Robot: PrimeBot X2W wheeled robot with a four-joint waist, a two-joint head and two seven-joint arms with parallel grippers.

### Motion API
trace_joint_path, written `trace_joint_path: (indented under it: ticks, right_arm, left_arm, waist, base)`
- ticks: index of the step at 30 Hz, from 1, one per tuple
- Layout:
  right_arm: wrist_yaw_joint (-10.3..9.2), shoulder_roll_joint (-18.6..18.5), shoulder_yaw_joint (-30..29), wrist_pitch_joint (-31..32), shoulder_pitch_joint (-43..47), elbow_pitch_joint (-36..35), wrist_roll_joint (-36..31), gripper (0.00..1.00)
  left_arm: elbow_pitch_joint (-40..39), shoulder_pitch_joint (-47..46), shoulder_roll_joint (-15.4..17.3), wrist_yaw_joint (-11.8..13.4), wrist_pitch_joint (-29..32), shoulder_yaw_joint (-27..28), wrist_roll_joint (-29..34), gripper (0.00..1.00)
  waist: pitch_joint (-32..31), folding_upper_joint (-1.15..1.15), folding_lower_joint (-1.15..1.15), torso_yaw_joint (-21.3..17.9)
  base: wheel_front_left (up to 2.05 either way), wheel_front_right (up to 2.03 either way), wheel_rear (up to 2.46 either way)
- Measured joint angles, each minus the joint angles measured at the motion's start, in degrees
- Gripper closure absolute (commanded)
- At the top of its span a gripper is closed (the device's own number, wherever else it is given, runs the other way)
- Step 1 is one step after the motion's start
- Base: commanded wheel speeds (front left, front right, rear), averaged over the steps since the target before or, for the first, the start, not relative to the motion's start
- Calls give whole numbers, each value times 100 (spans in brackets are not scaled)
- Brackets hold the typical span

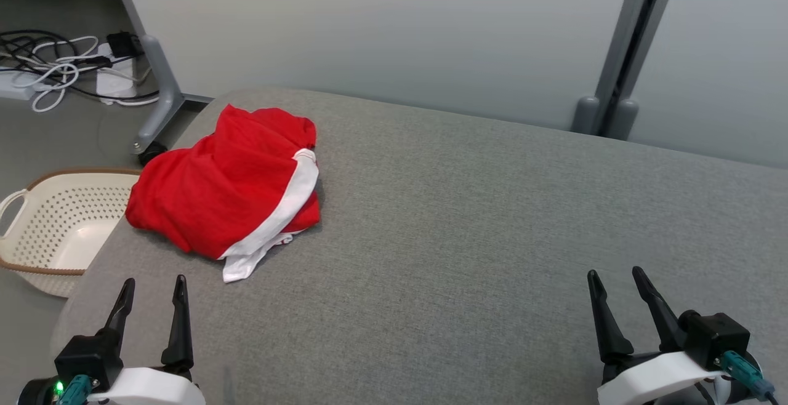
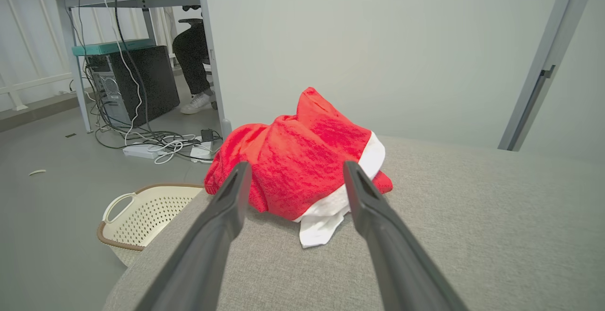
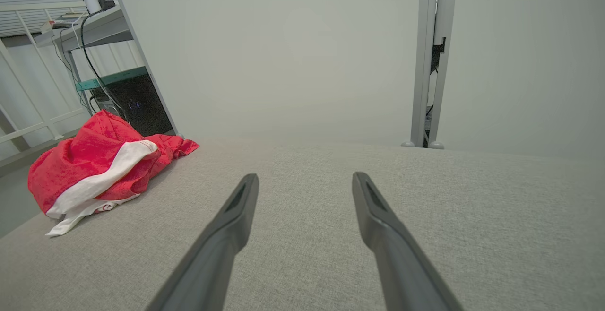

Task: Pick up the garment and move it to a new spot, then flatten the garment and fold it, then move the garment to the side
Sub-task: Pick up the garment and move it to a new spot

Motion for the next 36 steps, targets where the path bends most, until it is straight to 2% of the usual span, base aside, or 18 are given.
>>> trace_joint_path:
  ticks: [10, 18, 28, 36]
  right_arm:
    - [0, 9, 58, 0, -3, -15, -2, 0]
    - [0, 10, 76, 0, -40, -20, -13, 0]
    - [0, -75, 148, 0, -209, -32, -16, 0]
    - [0, -267, 138, 0, -592, -19, -68, 0]
  left_arm:
    - [153, -1, 76, 16, -103, 80, -115, 0]
    - [272, -31, 111, 34, -196, 108, -140, 0]
    - [389, -316, 132, 21, -254, 221, -315, 0]
    - [476, -1453, 490, -163, -225, 397, -539, 0]
  waist:
    - [50, 0, 0, 716]
    - [155, 0, 0, 976]
    - [364, 0, 0, 865]
    - [831, 0, 0, 420]
  base:
    - [0, 0, 0]
    - [0, 0, 0]
    - [0, 0, 0]
    - [0, 0, 0]
